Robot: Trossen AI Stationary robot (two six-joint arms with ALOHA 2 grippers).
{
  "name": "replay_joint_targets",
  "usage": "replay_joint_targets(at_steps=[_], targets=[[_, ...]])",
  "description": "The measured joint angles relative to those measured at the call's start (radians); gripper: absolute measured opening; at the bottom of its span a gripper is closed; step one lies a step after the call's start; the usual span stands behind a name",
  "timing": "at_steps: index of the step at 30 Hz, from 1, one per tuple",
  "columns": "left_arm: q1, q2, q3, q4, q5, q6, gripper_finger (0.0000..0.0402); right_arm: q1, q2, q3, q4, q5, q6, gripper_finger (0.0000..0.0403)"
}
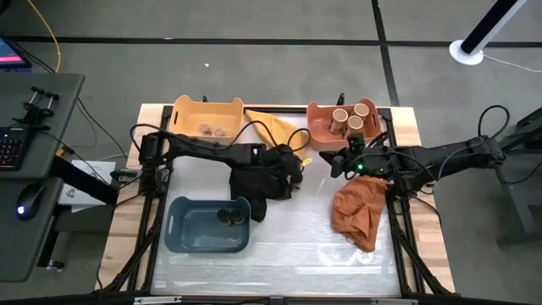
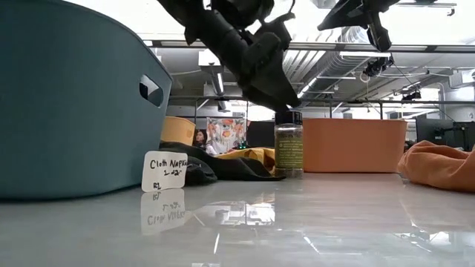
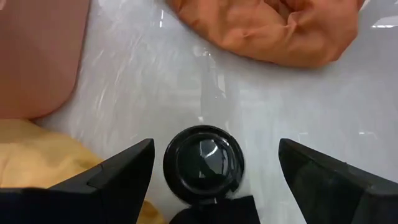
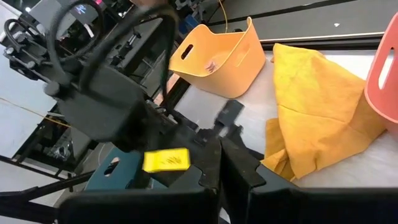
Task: Sort spices by type
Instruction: Put the black seasoning bottle into the blue bin
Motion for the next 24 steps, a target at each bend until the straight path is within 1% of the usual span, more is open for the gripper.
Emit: replay_joint_targets(at_steps=[8, 13, 16, 20, 24], targets=[[0.002, 0.066, -0.001, 0.032, -0.003, -0.02, 0.0328, 0.0, 0.0, 0.0, -0.006, 0.0, 0.0, 0.0], [0.002, 0.066, 0.0, 0.09, -0.003, -0.055, 0.0328, 0.0, 0.0, 0.0, -0.007, 0.0, -0.002, 0.0], [0.001, 0.067, 0.0, 0.069, -0.008, -0.039, 0.0326, 0.0, 0.0, 0.0, -0.007, 0.0, -0.005, 0.0], [-0.004, 0.067, -0.001, 0.034, -0.032, -0.01, 0.0306, 0.0, 0.0, 0.0, -0.008, 0.0, -0.007, 0.0], [-0.006, 0.067, -0.001, 0.047, -0.059, -0.008, 0.0273, 0.0, 0.0, 0.0, -0.016, 0.011, -0.008, 0.0]])
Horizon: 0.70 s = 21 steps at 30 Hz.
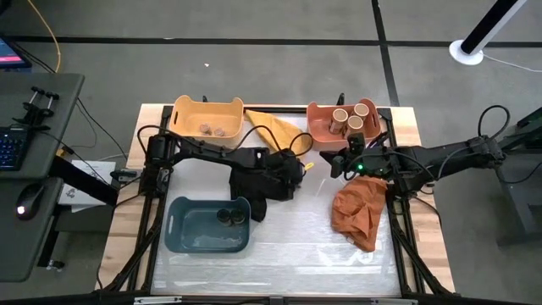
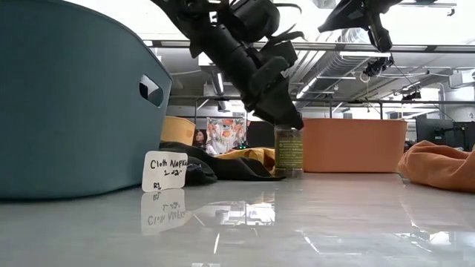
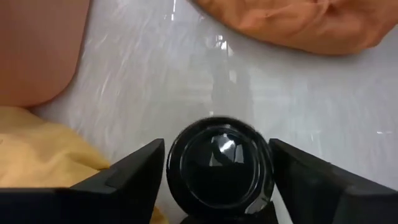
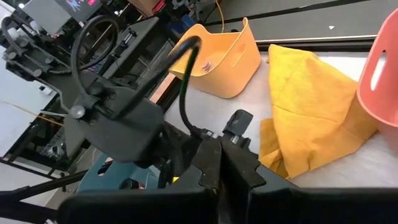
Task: Sort spices by type
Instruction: Put the black seasoning bottle into the blue bin
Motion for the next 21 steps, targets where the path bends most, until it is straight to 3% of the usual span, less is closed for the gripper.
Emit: replay_joint_targets(at_steps=[8, 14, 21], targets=[[-0.013, -0.008, 0.0, 0.011, -0.011, 0.0, 0.0162, 0.0, 0.0, 0.0, -0.012, 0.013, 0.0, 0.0], [-0.016, -0.128, -0.001, -0.09, -0.011, 0.036, 0.0162, -0.003, 0.0, 0.0, -0.02, 0.038, -0.021, 0.0], [-0.011, -0.454, -0.001, -0.337, -0.141, 0.129, 0.0162, -0.039, 0.0, 0.0, -0.05, 0.051, -0.043, 0.0]])
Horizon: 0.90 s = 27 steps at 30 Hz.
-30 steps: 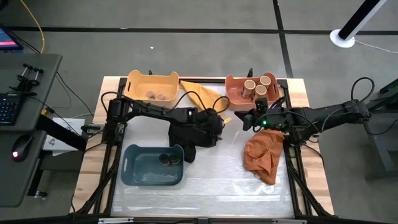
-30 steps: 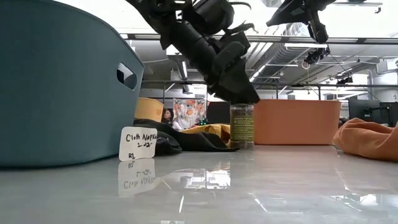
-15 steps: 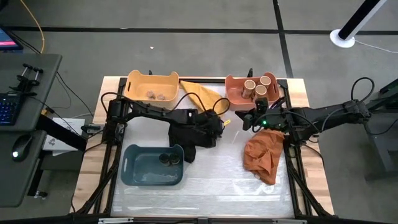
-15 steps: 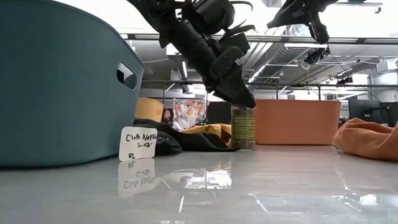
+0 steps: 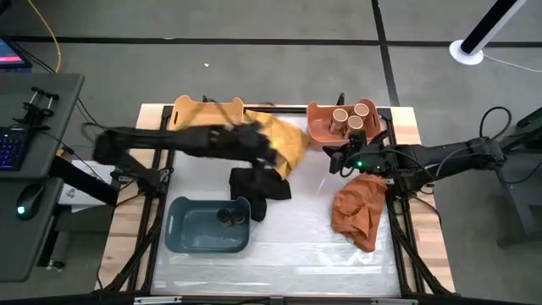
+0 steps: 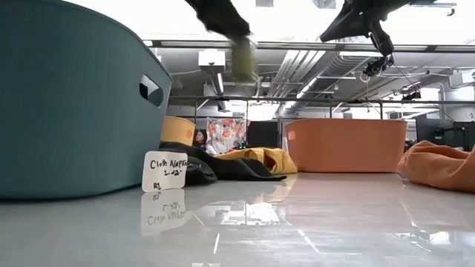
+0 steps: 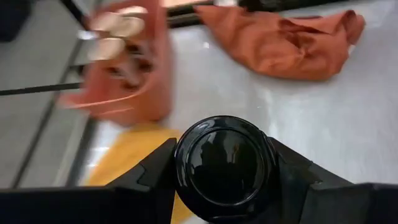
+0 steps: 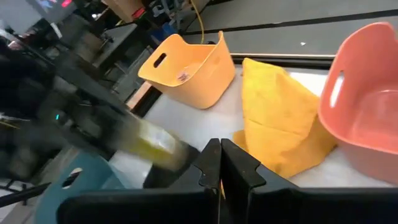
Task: Sort spices by type
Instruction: Put the black seasoning bottle into the blue bin
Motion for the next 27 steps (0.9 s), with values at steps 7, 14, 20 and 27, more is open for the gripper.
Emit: replay_joint_targets(at_steps=[7, 14, 20, 27], targets=[[-0.045, -0.436, -0.228, -0.186, -0.084, -0.222, 0.0162, -0.039, 0.0, 0.0, -0.022, -0.042, -0.037, 0.0], [-0.372, -0.738, -0.402, -0.393, -0.124, -0.688, 0.0162, -0.062, 0.0, 0.0, -0.029, -0.076, -0.062, 0.0], [-0.656, -0.627, -0.404, -0.505, -0.15, -0.745, 0.0162, -0.079, 0.0, 0.0, -0.038, -0.077, -0.062, 0.0], [-0.783, -0.371, -0.407, -0.495, -0.155, -0.642, 0.0162, -0.094, 0.0, 0.0, -0.038, -0.077, -0.062, 0.0]])
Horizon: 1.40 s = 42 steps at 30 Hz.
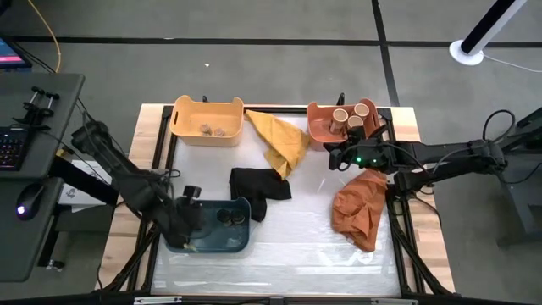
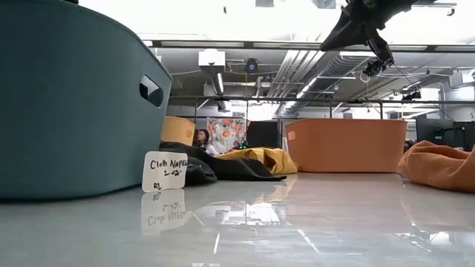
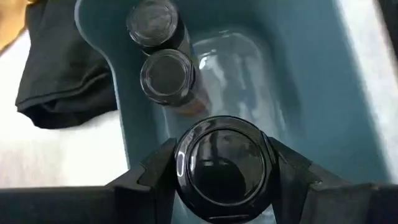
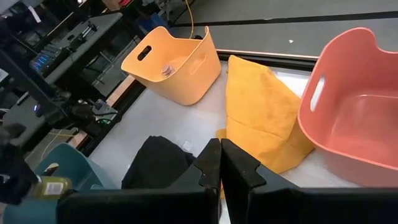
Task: Sort spices by type
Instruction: Put the black seasoning bottle into the blue bin
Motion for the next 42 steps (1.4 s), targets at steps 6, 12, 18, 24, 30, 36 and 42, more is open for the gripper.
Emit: replay_joint_targets(at_steps=[6, 12, 18, 24, 30, 36, 42], targets=[[-0.013, 0.032, -0.092, 0.159, -0.043, -0.087, 0.0163, -0.015, 0.0, 0.0, -0.001, -0.004, -0.005, 0.0], [-0.013, 0.013, -0.177, 0.233, -0.154, -0.232, 0.0165, -0.032, 0.0, 0.0, -0.012, -0.068, -0.02, 0.0], [-0.013, 0.015, -0.181, 0.233, -0.182, -0.257, 0.0166, -0.032, 0.0, 0.0, -0.025, -0.081, -0.02, 0.0], [-0.02, 0.015, -0.181, 0.232, -0.187, -0.307, 0.0167, -0.032, 0.0, 0.0, -0.026, -0.081, -0.025, 0.0], [-0.052, 0.015, -0.181, 0.228, -0.195, -0.36, 0.0186, -0.032, 0.0, 0.0, -0.037, -0.081, -0.026, 0.0], [-0.071, 0.02, -0.181, 0.226, -0.256, -0.392, 0.0204, -0.032, 0.0, 0.0, -0.038, -0.081, -0.026, 0.0], [-0.071, 0.085, -0.181, 0.226, -0.276, -0.431, 0.0205, -0.032, 0.0, 0.0, -0.039, -0.081, -0.026, 0.0]])
